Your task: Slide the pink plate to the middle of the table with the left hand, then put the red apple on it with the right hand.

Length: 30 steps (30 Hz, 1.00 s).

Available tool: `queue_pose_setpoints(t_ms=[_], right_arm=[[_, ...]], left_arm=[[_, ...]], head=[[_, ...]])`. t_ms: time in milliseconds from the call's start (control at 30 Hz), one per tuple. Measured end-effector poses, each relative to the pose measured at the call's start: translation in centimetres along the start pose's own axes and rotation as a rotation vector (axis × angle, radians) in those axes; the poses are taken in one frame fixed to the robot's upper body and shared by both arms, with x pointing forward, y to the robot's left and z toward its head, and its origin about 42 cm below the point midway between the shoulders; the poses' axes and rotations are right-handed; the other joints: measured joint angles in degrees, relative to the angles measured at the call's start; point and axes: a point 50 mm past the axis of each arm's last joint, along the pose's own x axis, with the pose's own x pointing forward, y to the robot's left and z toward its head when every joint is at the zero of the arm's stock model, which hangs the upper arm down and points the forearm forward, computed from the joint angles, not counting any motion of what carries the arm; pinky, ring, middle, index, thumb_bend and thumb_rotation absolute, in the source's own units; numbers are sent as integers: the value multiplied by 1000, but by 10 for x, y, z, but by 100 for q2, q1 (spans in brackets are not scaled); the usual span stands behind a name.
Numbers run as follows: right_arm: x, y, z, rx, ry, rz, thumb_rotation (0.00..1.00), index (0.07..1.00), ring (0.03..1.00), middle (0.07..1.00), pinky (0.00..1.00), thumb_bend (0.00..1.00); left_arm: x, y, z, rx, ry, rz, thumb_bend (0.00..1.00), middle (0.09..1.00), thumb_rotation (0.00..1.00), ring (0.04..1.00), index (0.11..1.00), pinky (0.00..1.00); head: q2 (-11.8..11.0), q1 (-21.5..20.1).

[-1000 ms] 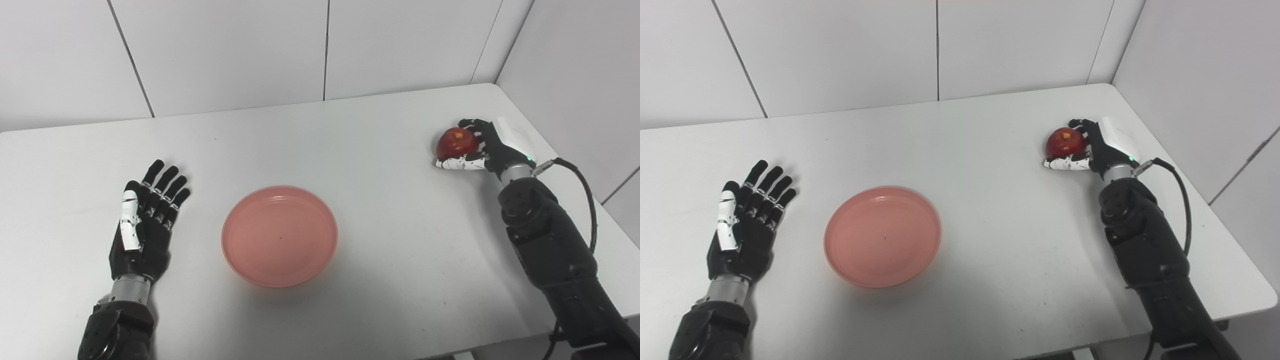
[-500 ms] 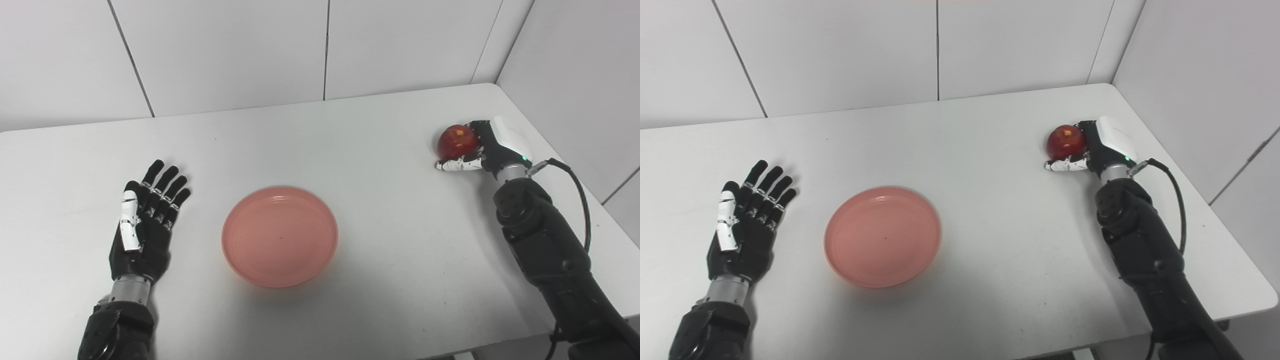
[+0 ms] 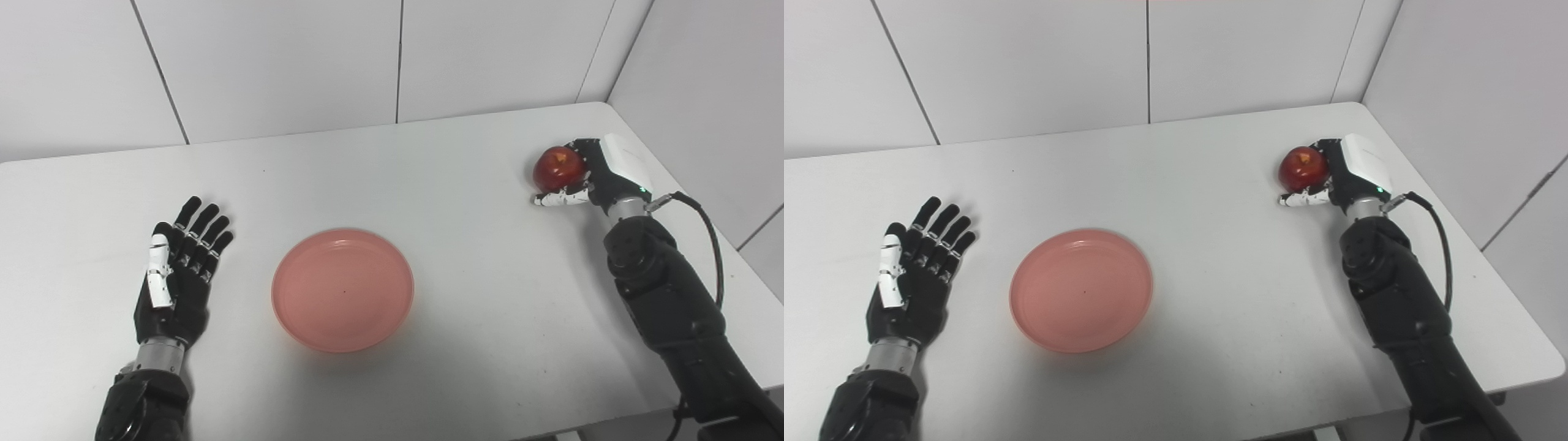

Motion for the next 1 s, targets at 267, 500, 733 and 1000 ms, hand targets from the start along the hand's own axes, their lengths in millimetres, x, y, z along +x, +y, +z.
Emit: queue_pose_setpoints(t_ms=[267, 500, 733, 1000], right_arm=[[0, -5, 2, 83, -2, -12, 58, 551, 511, 548, 442, 613], [-4, -6, 16, 146, -41, -34, 76, 554, 484, 524, 418, 605], [-14, -14, 41, 197, -134, -53, 106, 534, 474, 511, 408, 609], [-33, -1, 86, 221, -272, 19, 100, 548, 477, 513, 428, 617]], left_arm=[[0, -1, 0, 1, 1, -4, 408, 875, 1000, 879, 866, 898], [0, -1, 0, 1, 1, -4, 409, 875, 1000, 879, 865, 899], [0, -2, -1, 1, 2, -5, 409, 874, 1000, 877, 865, 895], [0, -5, -2, 17, 5, -9, 411, 878, 1000, 883, 869, 900]], head=[[-9, 9], [-18, 61], [-26, 140], [-26, 264]])
